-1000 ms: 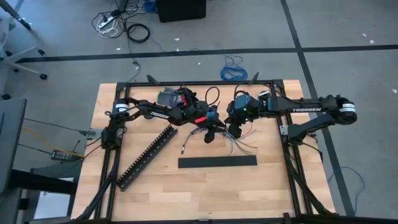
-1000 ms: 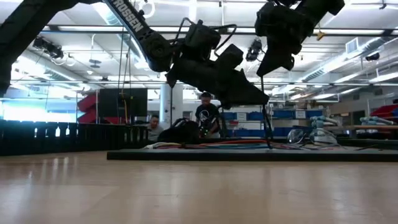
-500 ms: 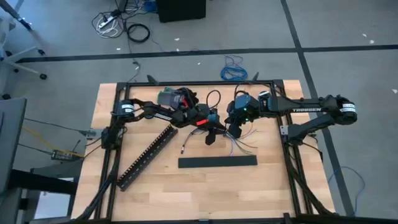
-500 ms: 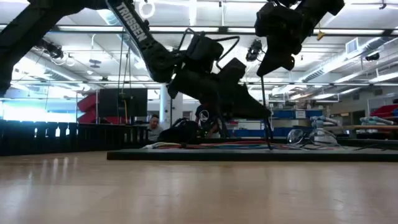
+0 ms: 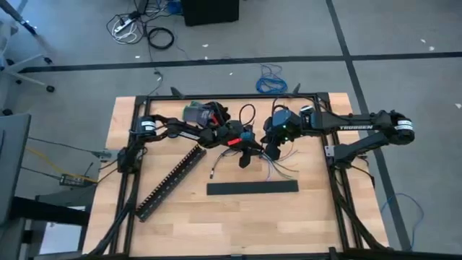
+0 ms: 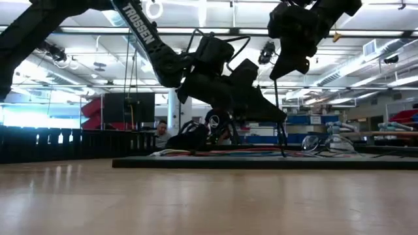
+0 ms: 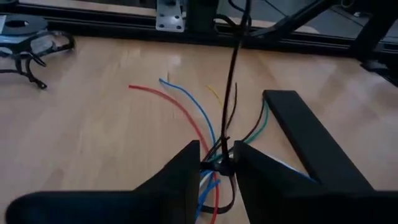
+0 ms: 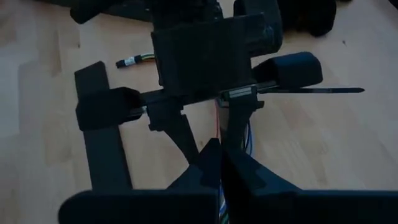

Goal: Ziptie cables
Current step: Wrap the black zip tie on the cable wires

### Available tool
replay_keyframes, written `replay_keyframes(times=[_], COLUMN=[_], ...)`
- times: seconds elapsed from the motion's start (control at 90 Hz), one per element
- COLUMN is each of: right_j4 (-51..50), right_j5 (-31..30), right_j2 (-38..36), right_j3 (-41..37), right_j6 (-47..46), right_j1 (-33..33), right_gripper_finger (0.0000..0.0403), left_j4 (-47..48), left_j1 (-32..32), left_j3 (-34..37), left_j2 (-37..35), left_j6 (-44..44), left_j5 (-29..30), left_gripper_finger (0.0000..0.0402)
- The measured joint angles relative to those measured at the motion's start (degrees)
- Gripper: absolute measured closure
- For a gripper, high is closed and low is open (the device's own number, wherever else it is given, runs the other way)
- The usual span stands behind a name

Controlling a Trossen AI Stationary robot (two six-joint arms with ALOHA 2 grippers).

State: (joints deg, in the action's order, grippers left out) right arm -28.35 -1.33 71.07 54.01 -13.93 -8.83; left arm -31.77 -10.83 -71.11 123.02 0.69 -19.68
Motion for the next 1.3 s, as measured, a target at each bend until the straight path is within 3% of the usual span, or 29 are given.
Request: replay_keyframes(times=[0.344,1.033,1.3], right_j4=[0.04,-1.16,-2.86], right_j5=[1.14,0.34,-3.66], right_j2=[-0.01,-3.15,-4.41], right_j3=[0.0,4.03,4.05], right_j6=[-0.02,1.01,1.09], right_j1=[-0.06,0.16,0.18], right_gripper_finger=[0.0403,0.0403,0.0403], left_j4=[-0.07,0.9,2.46], left_j1=[-0.02,-0.02,-0.02], left_j3=[0.0,-0.09,-0.04], left_j2=[-0.08,0.08,0.13], left_j6=[-0.31,-0.24,-0.22], left_j5=[0.37,1.05,1.18], left_gripper_finger=[0.0397,0.0394,0.0394])
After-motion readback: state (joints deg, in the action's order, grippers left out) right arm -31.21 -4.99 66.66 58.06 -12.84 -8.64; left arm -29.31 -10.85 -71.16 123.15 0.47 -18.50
